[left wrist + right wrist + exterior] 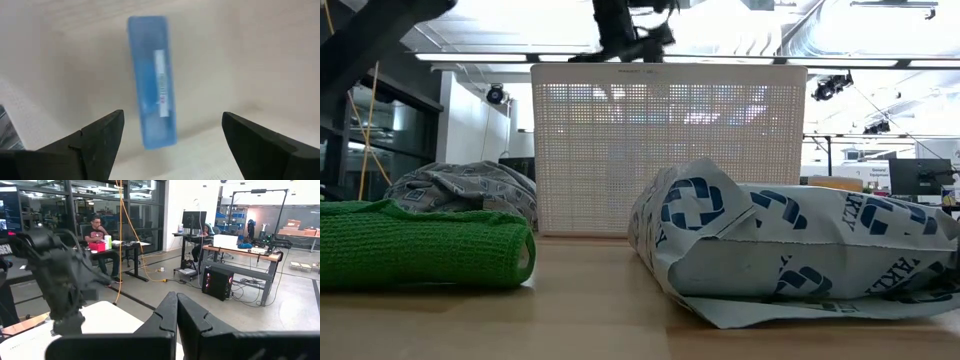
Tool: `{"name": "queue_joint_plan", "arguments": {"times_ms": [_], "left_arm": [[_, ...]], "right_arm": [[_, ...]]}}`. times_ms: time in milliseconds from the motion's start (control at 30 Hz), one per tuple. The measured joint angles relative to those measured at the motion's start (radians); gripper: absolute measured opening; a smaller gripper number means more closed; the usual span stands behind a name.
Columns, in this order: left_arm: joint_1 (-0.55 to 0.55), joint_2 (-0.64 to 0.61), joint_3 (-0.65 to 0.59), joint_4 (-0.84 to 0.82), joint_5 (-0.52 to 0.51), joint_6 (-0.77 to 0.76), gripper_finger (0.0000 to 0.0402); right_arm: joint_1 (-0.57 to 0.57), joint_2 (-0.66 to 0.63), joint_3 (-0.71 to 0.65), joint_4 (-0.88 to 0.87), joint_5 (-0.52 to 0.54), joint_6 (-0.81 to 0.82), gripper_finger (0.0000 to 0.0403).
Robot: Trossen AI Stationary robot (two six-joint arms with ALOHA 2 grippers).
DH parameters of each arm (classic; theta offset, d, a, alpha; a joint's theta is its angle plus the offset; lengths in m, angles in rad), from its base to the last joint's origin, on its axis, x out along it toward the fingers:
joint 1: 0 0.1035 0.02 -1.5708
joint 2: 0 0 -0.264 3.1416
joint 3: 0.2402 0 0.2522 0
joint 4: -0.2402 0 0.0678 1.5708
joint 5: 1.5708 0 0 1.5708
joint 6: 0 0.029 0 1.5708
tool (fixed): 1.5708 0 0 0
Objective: Pick & place medical supplies in basket/bin
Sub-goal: Put the green bandage into the white bin
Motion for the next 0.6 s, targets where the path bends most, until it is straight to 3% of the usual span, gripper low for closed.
{"name": "queue_joint_plan", "arguments": {"times_ms": [367,600], "left_arm": [[-0.075,-0.123,0.0,0.241,0.099,0.101,0.037],[-0.188,-0.14,0.0,0.281,0.113,0.119,0.037]], "right_arm": [[0.0,0.0,0.0,0.0,0.0,0.005,0.0],[0.0,0.0,0.0,0.0,0.0,0.006,0.0]]}}
